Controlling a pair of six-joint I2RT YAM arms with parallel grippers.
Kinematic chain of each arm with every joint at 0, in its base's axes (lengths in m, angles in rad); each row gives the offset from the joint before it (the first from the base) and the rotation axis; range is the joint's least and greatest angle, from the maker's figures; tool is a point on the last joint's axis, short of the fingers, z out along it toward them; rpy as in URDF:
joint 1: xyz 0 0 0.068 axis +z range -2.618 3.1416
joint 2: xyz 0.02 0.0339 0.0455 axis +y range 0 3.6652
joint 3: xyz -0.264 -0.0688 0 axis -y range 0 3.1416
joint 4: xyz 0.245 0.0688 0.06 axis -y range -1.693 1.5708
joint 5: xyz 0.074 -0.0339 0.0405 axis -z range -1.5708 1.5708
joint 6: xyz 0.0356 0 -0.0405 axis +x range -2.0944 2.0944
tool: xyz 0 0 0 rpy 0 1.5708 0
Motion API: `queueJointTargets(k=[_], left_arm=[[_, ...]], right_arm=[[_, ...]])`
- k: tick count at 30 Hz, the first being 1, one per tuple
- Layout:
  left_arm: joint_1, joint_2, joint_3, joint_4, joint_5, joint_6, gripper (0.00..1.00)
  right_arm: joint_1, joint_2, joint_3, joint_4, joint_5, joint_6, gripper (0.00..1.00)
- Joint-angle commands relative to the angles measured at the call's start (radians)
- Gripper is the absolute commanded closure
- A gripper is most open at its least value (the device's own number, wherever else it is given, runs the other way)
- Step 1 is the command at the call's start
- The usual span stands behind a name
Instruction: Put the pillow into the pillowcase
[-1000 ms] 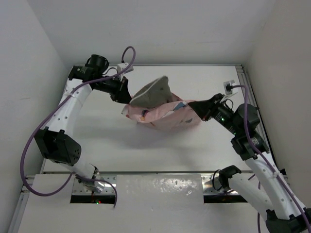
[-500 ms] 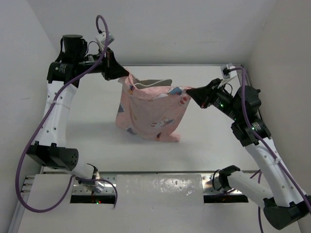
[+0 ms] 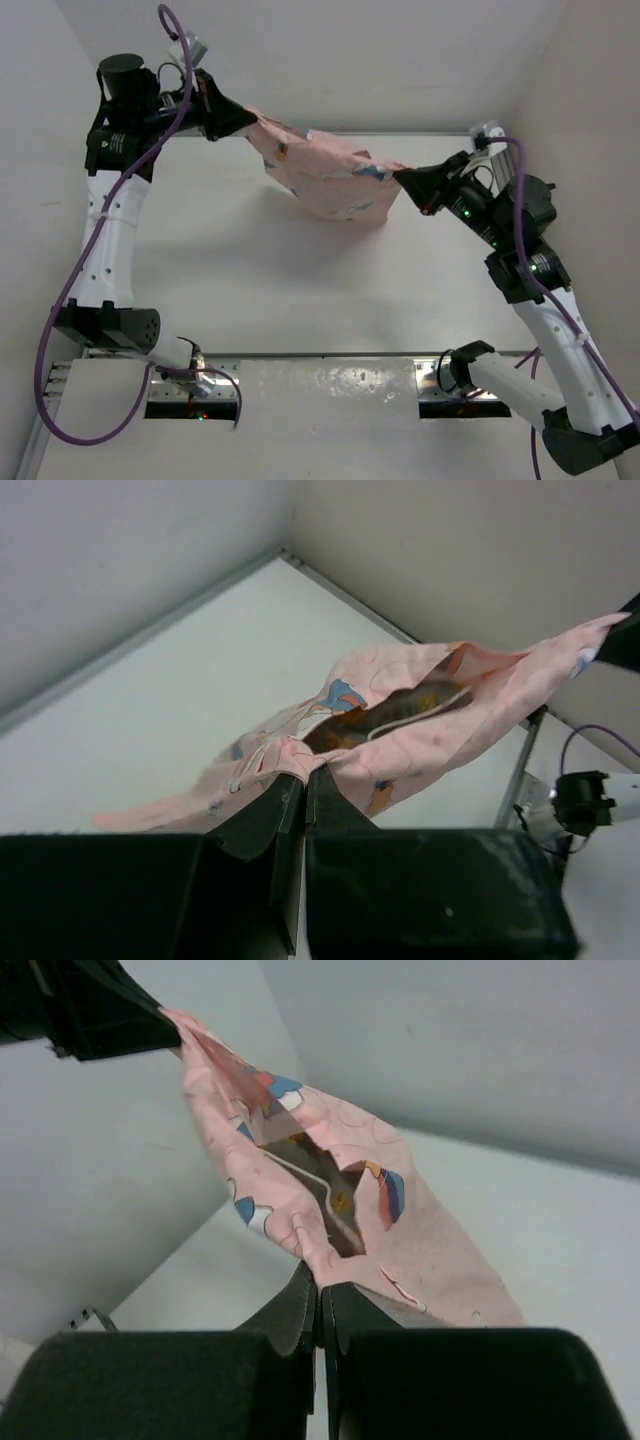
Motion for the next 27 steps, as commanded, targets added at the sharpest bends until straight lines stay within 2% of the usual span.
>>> queueJointTargets(k=[1,4,5,8,10,11,13,14,15,17,18,19,20,21,22,23,24,25,26,27], left_arm=[[0.003,0.029,-0.049,0.099,-0.007,-0.082,1.0],[0.021,0.07,0.178,0.093,-0.024,-0.078,1.0],[0.023,0.069,0.224,0.106,-0.05,-0.067,1.0],[0.027,0.04,0.29,0.158,-0.082,-0.048,1.0],[0.027,0.024,0.278,0.133,-0.064,-0.036,1.0],[0.017,0.017,0.246,0.09,-0.056,-0.021,1.0],[0.001,-0.019,0.078,0.054,-0.081,0.04,1.0],[-0.006,-0.028,0.006,0.042,-0.104,0.071,1.0],[-0.006,-0.036,-0.121,0.04,-0.14,0.08,1.0],[0.021,-0.013,-0.176,0.022,-0.154,0.079,1.0],[0.027,0.025,-0.129,0.005,-0.133,0.061,1.0],[0.058,0.048,-0.077,0.011,-0.112,0.021,1.0],[0.093,0.068,0.062,0.037,-0.081,-0.017,1.0],[0.111,0.104,0.138,0.084,-0.038,-0.126,1.0],[0.148,0.118,0.271,0.214,-0.03,-0.187,1.0],[0.165,0.128,0.322,0.287,-0.03,-0.244,1.0],[0.181,0.142,0.365,0.359,-0.029,-0.359,1.0],[0.197,0.141,0.391,0.493,-0.026,-0.411,1.0],[0.217,0.136,0.401,0.558,-0.018,-0.454,1.0],[0.222,0.119,0.395,0.626,0.014,-0.513,1.0]], right_arm=[[-0.007,0.071,-0.05,0.047,0.025,0.037,1.0],[-0.008,0.145,0.19,-0.056,0.033,-0.035,1.0],[-0.008,0.16,0.326,-0.077,0.036,-0.054,1.0],[-0.006,0.202,0.494,-0.146,0.043,-0.094,1.0],[-0.004,0.169,0.465,-0.136,0.039,-0.086,1.0],[-0.001,0.147,0.35,-0.113,0.04,-0.074,1.0],[-0.001,0.078,0.184,0.0,0.053,-0.008,1.0],[-0.001,0.067,0.031,0.033,0.06,0.024,1.0],[-0.001,0.067,-0.031,0.074,0.059,0.08,1.0],[-0.003,0.104,-0.102,0.087,0.04,0.107,1.0],[-0.001,0.125,-0.086,0.055,0.039,0.106,1.0],[-0.001,0.148,-0.043,0.029,0.039,0.101,1.0],[-0.001,0.205,0.103,-0.037,0.039,0.062,1.0],[-0.001,0.238,0.216,-0.082,0.046,0.029,1.0],[-0.001,0.322,0.469,-0.134,0.059,0.003,1.0],[-0.001,0.366,0.594,-0.233,0.065,-0.046,1.0],[-0.003,0.41,0.722,-0.276,0.083,-0.061,1.0],[-0.001,0.447,0.829,-0.31,0.088,-0.074,1.0],[-0.003,0.49,0.97,-0.341,0.088,-0.085,1.0],[-0.003,0.49,0.991,-0.337,0.082,-0.088,1.0]])
